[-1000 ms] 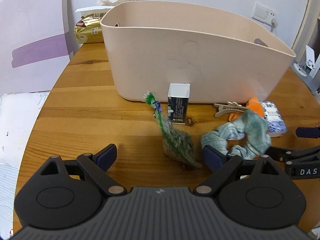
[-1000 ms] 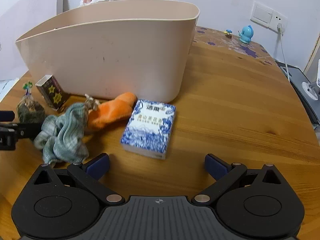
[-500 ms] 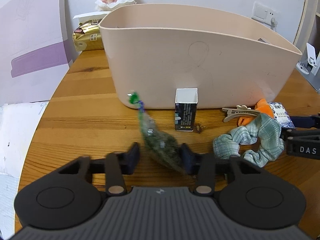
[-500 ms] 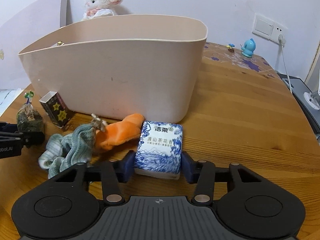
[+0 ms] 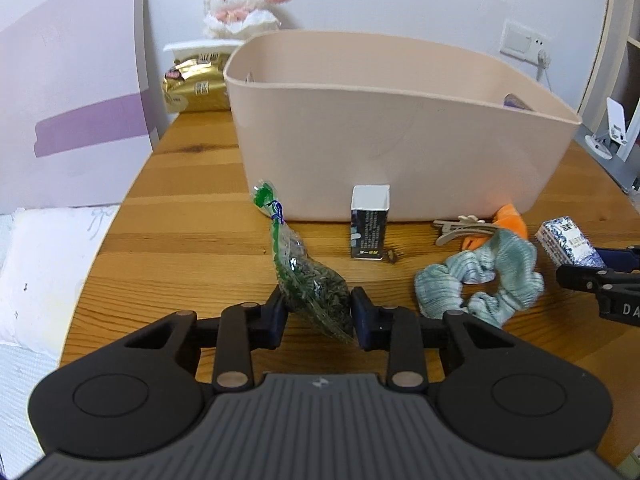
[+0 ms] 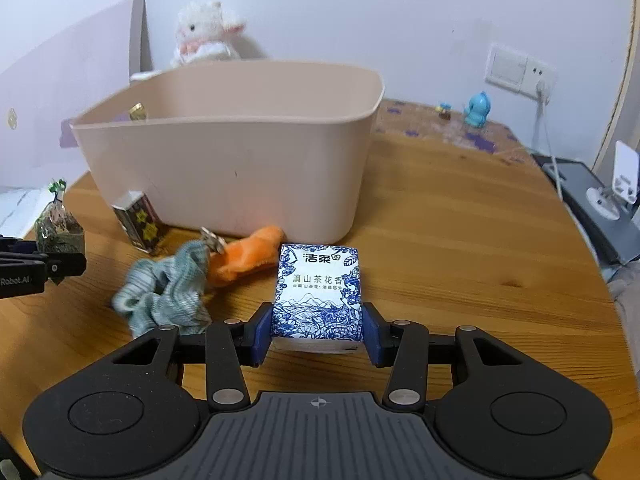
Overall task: Organize objects
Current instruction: 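Lift both items over the basket and release them inside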
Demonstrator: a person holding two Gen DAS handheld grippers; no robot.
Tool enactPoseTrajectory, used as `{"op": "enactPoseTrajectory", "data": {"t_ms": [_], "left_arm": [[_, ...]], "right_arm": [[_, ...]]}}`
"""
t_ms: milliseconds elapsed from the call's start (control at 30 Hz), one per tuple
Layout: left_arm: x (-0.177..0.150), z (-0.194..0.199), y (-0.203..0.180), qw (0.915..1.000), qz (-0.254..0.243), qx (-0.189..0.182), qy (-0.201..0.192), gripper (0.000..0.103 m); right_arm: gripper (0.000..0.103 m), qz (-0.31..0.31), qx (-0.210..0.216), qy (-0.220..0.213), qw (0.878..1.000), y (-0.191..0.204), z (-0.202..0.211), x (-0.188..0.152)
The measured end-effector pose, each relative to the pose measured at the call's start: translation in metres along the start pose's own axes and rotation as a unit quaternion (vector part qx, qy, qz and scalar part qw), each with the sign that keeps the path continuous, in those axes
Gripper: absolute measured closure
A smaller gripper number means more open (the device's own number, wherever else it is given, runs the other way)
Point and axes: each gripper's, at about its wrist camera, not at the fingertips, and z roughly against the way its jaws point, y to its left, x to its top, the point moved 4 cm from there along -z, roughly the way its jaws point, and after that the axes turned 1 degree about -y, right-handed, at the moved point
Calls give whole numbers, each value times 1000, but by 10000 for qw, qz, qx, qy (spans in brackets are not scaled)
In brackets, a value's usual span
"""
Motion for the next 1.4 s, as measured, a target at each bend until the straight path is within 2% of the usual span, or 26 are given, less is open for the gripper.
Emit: {"op": "enactPoseTrajectory", "data": {"t_ms": [400, 700, 933, 1100, 1300, 1400], "left_arm": [[6, 59, -13, 9979, -252, 80, -585, 67], [31, 88, -19, 9934, -401, 58, -1072, 67], [58, 87, -23, 9899, -517, 82, -1320, 67], [79, 71, -28, 9893, -536, 79, -1357, 67], [109, 42, -39, 9873, -737, 93, -1402, 67], [123, 21, -44, 9882, -794, 132, -1301, 67]], "right_arm": [[60, 116, -83, -805, 9967, -4, 72, 20], [60, 219, -154, -1371, 9902, -3, 93, 59], [60, 237, -199, -1583, 9869, -2, 82, 90], [60, 253, -197, -1651, 9857, -2, 64, 109], [60, 180, -152, -1507, 9883, -4, 23, 131], [60, 186, -162, -1348, 9906, -4, 0, 136]]}}
